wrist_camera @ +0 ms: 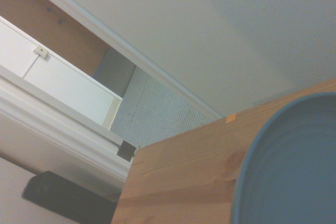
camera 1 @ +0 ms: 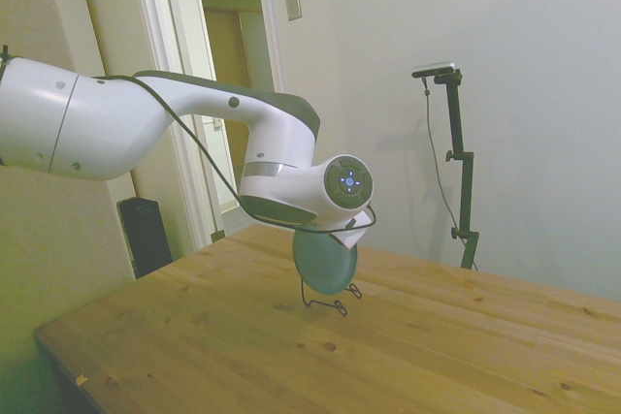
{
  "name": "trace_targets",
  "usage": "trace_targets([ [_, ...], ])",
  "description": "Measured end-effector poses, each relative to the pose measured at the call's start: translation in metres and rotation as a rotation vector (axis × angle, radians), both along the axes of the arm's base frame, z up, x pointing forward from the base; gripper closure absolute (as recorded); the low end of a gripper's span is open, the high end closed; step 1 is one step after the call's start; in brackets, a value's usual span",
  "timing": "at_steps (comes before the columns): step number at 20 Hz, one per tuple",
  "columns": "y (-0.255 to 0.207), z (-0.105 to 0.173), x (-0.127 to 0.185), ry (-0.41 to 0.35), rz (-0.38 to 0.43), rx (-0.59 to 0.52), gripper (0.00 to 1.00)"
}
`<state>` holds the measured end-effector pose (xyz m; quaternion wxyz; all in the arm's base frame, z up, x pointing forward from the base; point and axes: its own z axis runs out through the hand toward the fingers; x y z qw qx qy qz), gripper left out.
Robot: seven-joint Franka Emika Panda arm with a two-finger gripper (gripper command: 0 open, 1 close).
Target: Load the plate
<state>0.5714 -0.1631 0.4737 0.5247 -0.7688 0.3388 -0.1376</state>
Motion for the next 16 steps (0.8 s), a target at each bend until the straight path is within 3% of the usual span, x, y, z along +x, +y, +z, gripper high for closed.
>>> trace_targets([
  [16,0.0053,-0.0058,0.0034,-0.038,-0.024,0.08,1.0],
])
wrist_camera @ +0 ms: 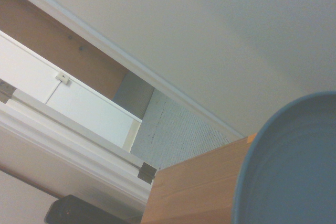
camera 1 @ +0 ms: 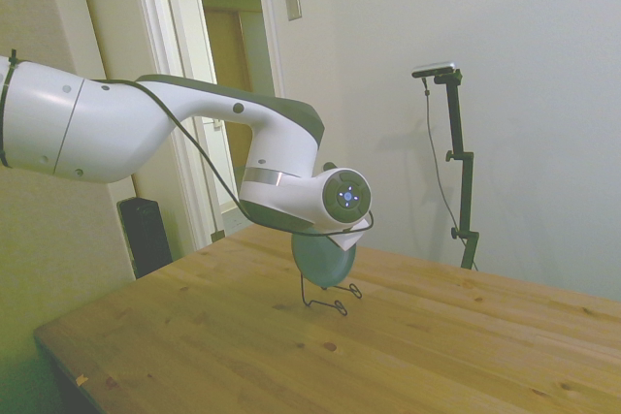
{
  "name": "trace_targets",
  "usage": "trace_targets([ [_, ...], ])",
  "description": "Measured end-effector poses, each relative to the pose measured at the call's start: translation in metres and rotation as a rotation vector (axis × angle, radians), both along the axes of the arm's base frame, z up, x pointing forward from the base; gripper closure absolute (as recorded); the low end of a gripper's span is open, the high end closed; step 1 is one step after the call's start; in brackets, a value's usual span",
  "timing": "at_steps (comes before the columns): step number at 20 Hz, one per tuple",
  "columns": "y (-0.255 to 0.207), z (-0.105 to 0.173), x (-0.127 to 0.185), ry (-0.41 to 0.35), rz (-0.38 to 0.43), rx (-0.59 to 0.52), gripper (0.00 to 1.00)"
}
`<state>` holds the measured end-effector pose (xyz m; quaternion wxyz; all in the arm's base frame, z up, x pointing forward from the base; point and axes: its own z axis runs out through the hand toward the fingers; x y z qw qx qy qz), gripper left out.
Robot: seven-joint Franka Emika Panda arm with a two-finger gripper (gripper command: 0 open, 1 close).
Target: Load the plate
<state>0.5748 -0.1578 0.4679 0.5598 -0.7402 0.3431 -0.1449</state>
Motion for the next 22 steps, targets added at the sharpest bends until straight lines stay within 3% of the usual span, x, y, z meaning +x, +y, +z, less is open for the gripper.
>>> trace_targets([
  [22,-0.002,-0.024,-0.009,0.013,0.002,0.011,1.0],
])
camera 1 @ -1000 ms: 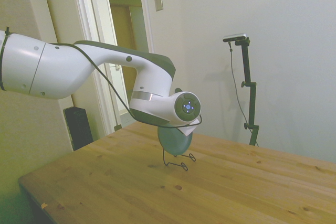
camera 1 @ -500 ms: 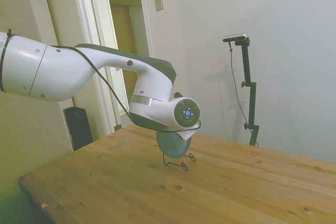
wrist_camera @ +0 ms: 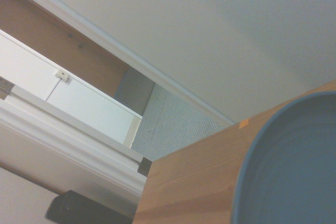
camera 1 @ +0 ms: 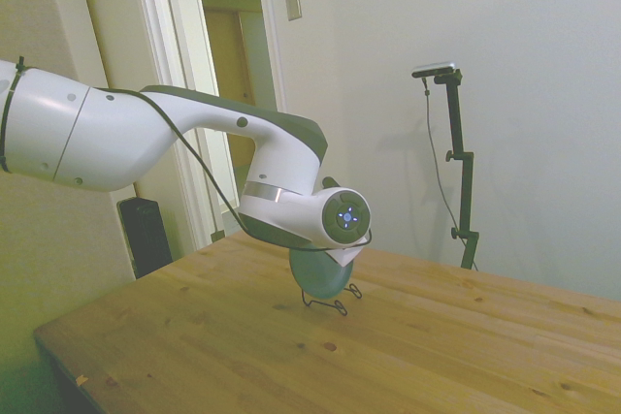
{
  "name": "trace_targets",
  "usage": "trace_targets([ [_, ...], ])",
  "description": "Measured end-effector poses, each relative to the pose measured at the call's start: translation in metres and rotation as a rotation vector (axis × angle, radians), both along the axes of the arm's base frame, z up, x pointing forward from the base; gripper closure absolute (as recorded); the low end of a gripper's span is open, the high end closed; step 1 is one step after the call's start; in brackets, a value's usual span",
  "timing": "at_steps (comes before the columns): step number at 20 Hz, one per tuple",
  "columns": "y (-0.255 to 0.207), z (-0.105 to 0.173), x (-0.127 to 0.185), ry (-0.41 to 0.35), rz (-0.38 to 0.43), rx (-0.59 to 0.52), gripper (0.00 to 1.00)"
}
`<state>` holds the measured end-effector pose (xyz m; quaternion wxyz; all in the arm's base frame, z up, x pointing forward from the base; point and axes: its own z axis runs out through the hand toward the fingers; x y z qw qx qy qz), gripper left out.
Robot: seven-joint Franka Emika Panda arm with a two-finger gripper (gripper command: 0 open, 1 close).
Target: Load the plate
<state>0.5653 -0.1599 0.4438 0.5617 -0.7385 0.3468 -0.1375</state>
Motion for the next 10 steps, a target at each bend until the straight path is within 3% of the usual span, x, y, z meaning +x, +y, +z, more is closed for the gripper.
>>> trace_targets([
  [10,-0.001,-0.012,0.002,0.014,0.001,0.001,1.0],
])
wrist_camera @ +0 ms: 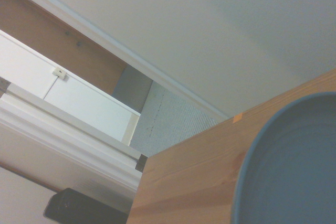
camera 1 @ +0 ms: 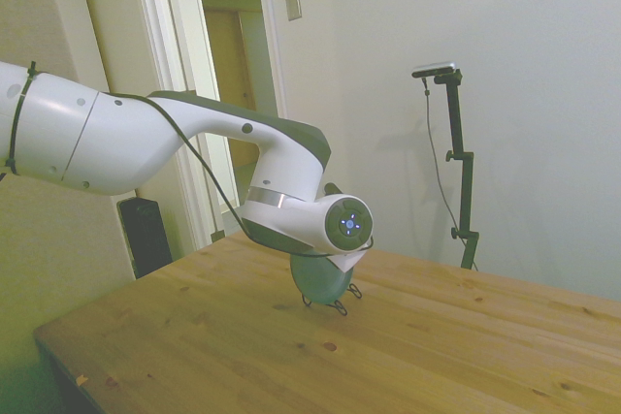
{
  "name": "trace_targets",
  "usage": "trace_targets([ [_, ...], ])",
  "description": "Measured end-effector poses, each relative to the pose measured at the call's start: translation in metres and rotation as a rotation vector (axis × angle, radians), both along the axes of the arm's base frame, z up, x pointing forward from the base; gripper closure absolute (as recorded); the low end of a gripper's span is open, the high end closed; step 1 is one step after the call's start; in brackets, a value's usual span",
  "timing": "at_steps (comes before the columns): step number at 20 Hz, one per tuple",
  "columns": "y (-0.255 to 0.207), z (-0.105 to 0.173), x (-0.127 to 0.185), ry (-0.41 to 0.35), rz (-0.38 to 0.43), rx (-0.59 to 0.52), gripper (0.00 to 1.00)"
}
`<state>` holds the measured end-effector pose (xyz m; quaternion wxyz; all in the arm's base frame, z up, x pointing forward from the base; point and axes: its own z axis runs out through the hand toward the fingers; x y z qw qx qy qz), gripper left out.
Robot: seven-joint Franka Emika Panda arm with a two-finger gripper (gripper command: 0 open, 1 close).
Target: Load the plate
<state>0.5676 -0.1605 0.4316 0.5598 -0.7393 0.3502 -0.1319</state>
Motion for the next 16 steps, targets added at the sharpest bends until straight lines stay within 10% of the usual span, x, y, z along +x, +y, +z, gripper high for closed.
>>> trace_targets([
  [13,-0.0001,-0.0013,0.0002,0.002,0.0,0.0,1.0],
  [14,-0.0001,-0.0018,0.0003,0.002,0.0,0.0,0.0],
  [16,-0.0002,-0.0032,0.0005,0.005,0.0,0.001,0.0],
])
